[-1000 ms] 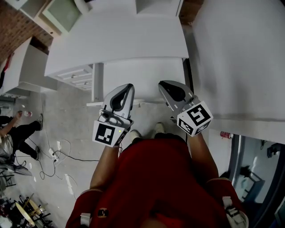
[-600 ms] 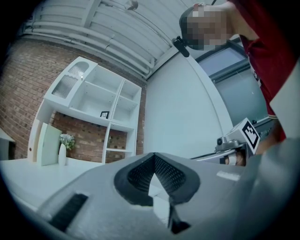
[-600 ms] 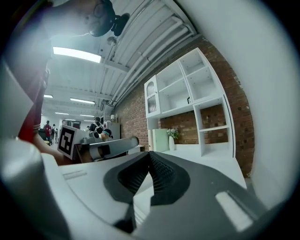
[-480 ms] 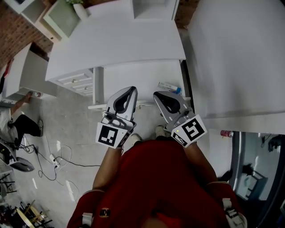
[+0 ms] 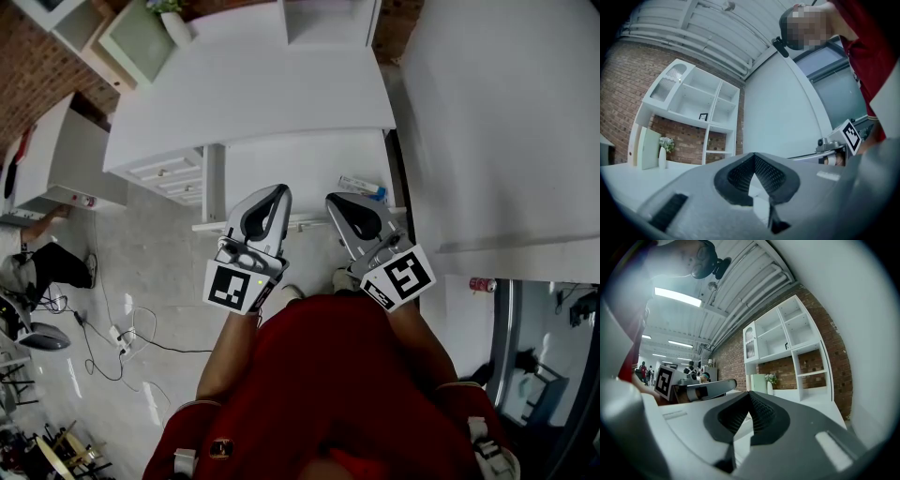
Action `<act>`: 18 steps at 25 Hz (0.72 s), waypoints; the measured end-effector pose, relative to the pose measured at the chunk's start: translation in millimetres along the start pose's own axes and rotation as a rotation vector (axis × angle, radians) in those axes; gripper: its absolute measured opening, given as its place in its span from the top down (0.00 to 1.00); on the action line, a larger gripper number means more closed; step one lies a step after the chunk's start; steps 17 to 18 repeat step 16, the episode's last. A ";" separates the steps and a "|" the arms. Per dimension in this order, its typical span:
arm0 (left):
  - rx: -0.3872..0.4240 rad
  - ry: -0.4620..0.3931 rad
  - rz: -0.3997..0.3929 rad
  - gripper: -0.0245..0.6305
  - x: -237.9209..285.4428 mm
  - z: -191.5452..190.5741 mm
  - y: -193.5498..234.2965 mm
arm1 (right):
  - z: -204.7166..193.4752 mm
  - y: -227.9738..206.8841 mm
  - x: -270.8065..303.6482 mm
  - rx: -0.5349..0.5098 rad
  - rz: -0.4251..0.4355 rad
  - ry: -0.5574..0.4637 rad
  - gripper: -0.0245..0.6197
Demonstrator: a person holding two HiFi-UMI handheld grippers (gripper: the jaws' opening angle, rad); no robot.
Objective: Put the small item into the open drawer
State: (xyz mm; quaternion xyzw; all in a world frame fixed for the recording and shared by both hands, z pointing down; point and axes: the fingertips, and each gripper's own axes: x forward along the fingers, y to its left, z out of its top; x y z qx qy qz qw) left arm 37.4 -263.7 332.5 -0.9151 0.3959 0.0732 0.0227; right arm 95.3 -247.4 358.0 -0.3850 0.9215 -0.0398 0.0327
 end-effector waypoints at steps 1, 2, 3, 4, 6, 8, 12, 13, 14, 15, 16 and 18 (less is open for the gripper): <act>0.000 -0.001 0.000 0.96 -0.1 0.2 0.0 | 0.4 0.1 0.1 0.000 0.000 -0.002 0.95; 0.000 -0.001 0.000 0.96 0.0 0.3 0.4 | 0.6 -0.2 0.4 -0.001 0.000 -0.004 0.95; 0.000 -0.001 0.000 0.96 0.2 0.0 1.0 | 0.5 -0.6 0.8 -0.001 0.000 -0.004 0.95; 0.000 0.000 0.000 0.96 0.4 -0.5 1.7 | 0.3 -1.2 1.1 -0.002 -0.001 -0.004 0.95; 0.001 0.004 -0.001 0.96 0.8 -1.5 2.5 | -0.4 -2.5 1.3 -0.004 -0.005 -0.002 0.95; 0.000 0.004 -0.002 0.96 1.3 -1.8 2.7 | -1.0 -3.9 0.9 -0.004 -0.008 0.000 0.95; -0.002 0.004 -0.001 0.96 2.6 -2.8 1.9 | -2.5 -7.2 -1.1 -0.006 -0.014 0.002 0.95; -0.002 0.003 -0.002 0.96 2.9 -2.8 1.2 | -2.7 -7.9 -1.8 -0.007 -0.016 0.003 0.95; -0.001 0.003 -0.002 0.96 3.1 -2.8 0.5 | -2.8 -8.4 -2.5 -0.008 -0.016 0.003 0.95; 0.000 0.002 -0.003 0.96 3.2 -2.8 -0.2 | -3.0 -8.8 -3.1 -0.009 -0.017 0.004 0.95; 0.001 0.002 -0.004 0.96 3.4 -2.8 -0.8 | -3.2 -9.2 -3.7 -0.010 -0.017 0.004 0.95; 0.001 0.002 -0.004 0.96 3.4 -2.8 -0.8 | -3.2 -9.2 -3.7 -0.010 -0.017 0.004 0.95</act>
